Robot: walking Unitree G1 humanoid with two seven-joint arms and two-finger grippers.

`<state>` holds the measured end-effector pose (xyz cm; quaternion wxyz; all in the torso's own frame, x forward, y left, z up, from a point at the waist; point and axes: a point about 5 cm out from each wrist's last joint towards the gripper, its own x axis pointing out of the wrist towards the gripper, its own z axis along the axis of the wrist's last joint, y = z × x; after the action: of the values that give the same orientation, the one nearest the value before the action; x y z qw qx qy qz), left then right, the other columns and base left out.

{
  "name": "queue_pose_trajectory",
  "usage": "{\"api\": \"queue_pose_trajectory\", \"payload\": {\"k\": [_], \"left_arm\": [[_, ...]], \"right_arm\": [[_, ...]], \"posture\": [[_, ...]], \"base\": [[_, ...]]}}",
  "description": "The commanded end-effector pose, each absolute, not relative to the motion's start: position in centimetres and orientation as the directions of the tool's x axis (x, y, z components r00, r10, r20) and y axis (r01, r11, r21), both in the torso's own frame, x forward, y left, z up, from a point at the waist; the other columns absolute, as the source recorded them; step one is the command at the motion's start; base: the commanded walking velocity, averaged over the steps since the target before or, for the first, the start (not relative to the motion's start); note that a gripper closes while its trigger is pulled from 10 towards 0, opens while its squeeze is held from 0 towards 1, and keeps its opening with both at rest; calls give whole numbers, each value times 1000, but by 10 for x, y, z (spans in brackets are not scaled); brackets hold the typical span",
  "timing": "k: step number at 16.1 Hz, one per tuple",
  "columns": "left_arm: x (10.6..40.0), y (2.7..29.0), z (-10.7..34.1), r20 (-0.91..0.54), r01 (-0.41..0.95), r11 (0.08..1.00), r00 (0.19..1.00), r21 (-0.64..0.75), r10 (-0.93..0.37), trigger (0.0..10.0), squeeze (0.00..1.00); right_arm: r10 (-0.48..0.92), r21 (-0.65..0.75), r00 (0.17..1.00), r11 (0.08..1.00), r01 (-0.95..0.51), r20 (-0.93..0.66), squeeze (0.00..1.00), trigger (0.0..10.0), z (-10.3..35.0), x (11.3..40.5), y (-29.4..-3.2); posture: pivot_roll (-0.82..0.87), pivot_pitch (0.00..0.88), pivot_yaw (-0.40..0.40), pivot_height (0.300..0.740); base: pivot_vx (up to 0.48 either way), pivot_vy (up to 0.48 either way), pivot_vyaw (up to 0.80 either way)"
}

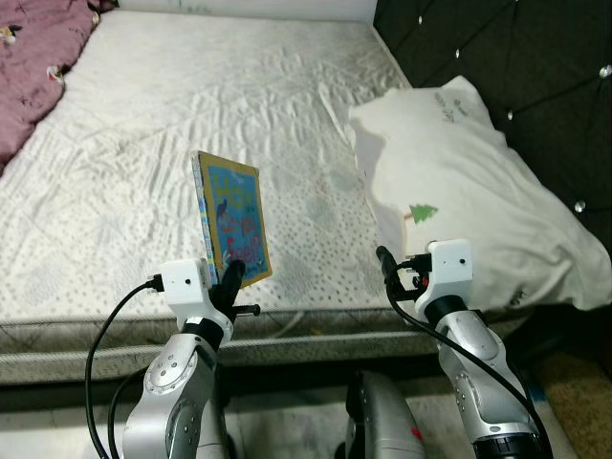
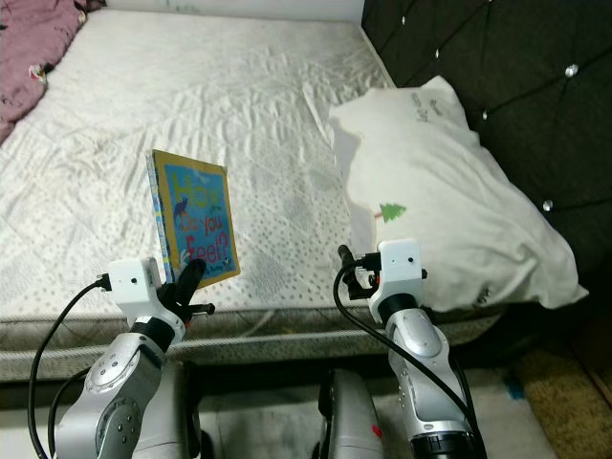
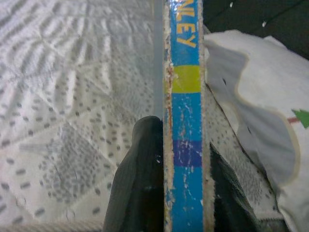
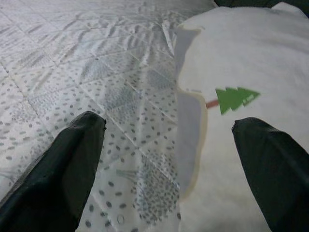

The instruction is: Clean up the room

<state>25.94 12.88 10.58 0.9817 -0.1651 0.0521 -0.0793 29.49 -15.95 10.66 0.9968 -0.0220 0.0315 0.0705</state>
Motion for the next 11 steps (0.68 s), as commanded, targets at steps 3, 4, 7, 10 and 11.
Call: {"api": "queue_pose_trajectory", "payload": {"k": [3, 4, 7, 10, 11], "left_arm": [[262, 124, 116, -16, 176, 930, 981, -321, -191, 10000, 0], [262, 124, 116, -16, 177, 930, 981, -321, -192, 10000, 0], [263, 123, 114, -27, 175, 930, 981, -323, -194, 10000, 0], [265, 119, 112, -56, 173, 926, 978, -336, -203, 10000, 0], [266, 119, 111, -60, 172, 926, 977, -337, -204, 10000, 0]], "right_arm": [[137, -40, 989, 990, -139, -55, 0, 10000, 111, 296, -161], [137, -40, 989, 989, -139, -54, 0, 10000, 111, 296, -161], [136, -43, 989, 989, -138, -54, 0, 10000, 111, 297, -161], [133, -47, 989, 990, -136, -57, 0, 10000, 110, 297, -161], [132, -48, 990, 990, -135, -57, 0, 10000, 110, 297, -162]], "posture": [[-75, 121, -67, 549], [-76, 120, -67, 536], [-76, 118, -67, 532], [-78, 116, -65, 532], [-78, 115, -65, 532]], "base": [[430, 0, 0], [431, 0, 0], [395, 0, 0], [0, 0, 0], [0, 0, 0]]}}
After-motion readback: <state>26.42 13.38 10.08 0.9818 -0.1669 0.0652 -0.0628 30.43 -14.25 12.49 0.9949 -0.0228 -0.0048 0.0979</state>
